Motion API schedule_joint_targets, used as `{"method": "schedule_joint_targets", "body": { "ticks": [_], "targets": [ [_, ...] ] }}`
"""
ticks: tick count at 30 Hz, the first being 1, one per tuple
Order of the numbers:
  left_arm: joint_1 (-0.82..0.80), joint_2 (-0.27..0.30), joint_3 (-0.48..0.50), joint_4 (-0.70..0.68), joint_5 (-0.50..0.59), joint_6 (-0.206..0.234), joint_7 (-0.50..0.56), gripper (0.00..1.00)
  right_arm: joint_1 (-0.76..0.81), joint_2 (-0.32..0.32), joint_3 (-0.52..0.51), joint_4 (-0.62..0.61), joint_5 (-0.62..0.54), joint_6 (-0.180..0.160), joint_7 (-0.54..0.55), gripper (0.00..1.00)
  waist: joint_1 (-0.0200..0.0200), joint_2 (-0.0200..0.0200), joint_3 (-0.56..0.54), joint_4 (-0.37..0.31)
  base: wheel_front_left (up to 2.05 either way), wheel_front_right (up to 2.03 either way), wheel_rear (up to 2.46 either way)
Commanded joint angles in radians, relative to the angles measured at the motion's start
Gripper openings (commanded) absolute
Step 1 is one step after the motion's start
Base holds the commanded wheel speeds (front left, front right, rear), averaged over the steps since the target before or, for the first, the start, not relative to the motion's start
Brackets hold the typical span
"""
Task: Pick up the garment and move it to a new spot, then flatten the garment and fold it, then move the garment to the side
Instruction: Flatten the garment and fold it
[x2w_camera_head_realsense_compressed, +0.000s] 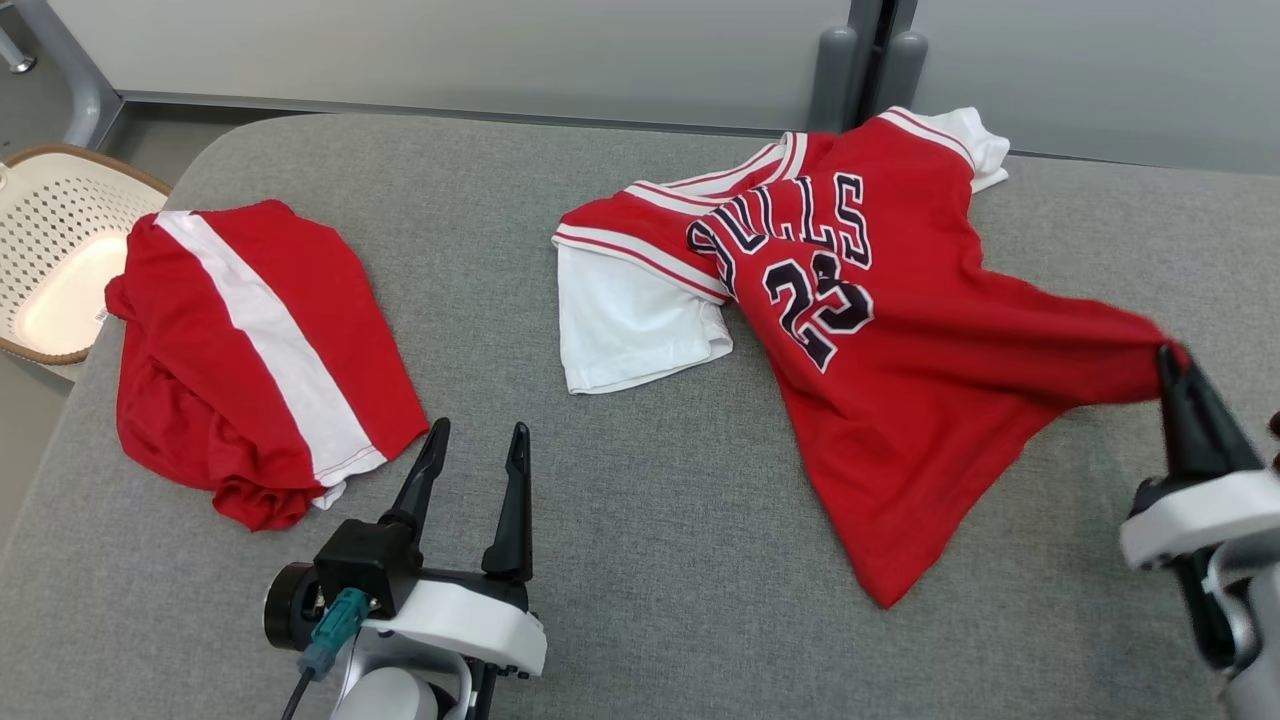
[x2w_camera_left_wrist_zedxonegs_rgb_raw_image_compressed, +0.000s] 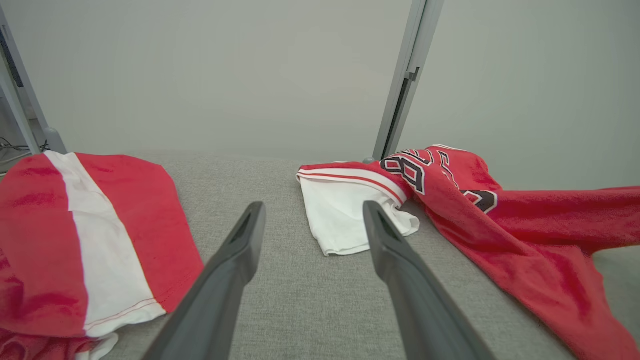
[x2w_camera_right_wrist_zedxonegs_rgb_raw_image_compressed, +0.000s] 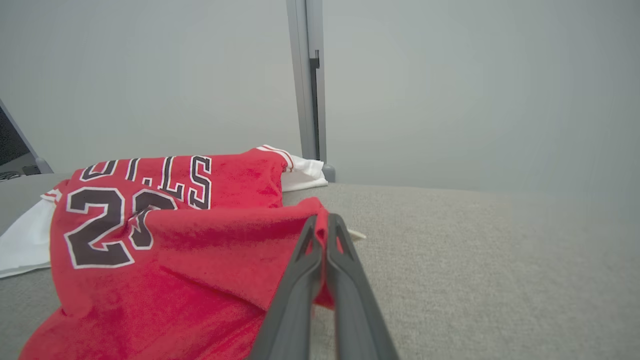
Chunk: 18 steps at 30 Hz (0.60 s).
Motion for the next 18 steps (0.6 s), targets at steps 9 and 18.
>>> {"method": "schedule_joint_targets", "body": {
  "ticks": [9, 18],
  "targets": [
    [-0.052, 0.004, -0.056, -0.024, -0.026, 0.004, -0.002, 1.0, -0.236, -0.256, 0.008, -0.036, -0.055, 0.0, 0.162, 0.0, 0.0, 0.0, 0.072, 0.055, 0.0, 0.0, 0.0],
    [-0.095, 0.003, -0.109, -0.038, -0.056, 0.015, -0.002, 1.0, -0.453, -0.49, 0.078, 0.105, -0.102, 0.0, 0.263, 0.0, 0.0, 0.0, 0.175, 0.143, 0.0, 0.0, 0.0]
  ]
}}
